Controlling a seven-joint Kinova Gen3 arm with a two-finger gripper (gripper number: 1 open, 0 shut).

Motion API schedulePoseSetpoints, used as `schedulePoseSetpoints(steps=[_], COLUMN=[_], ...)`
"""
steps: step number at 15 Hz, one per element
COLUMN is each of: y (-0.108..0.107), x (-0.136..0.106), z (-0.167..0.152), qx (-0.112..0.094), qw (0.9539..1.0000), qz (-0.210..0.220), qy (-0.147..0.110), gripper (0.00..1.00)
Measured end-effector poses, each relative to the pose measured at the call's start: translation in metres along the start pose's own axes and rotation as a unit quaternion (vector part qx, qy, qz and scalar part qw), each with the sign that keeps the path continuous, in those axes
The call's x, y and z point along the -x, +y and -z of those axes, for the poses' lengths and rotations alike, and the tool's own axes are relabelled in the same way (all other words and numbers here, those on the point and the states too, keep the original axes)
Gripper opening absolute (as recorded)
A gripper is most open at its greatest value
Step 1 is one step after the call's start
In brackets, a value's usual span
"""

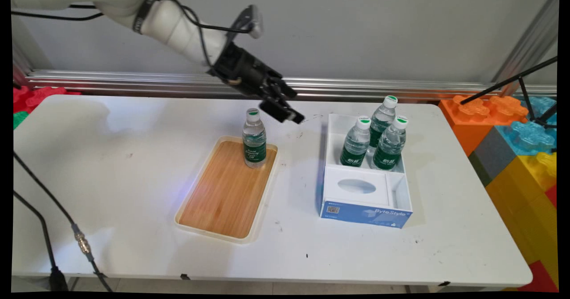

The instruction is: Pick up the green bottle from the white box

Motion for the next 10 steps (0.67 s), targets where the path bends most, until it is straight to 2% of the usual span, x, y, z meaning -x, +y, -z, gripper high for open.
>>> schedulePoseSetpoints(steps=[4, 10], y=[0.026, 0.061], x=[-0.023, -0.043], z=[-0.037, -0.092], qx=[-0.024, -0.058], qw=[0.9994, 0.9961], qz=[0.02, 0.05], qy=[-0.016, -0.045], gripper=[1.0, 1.0])
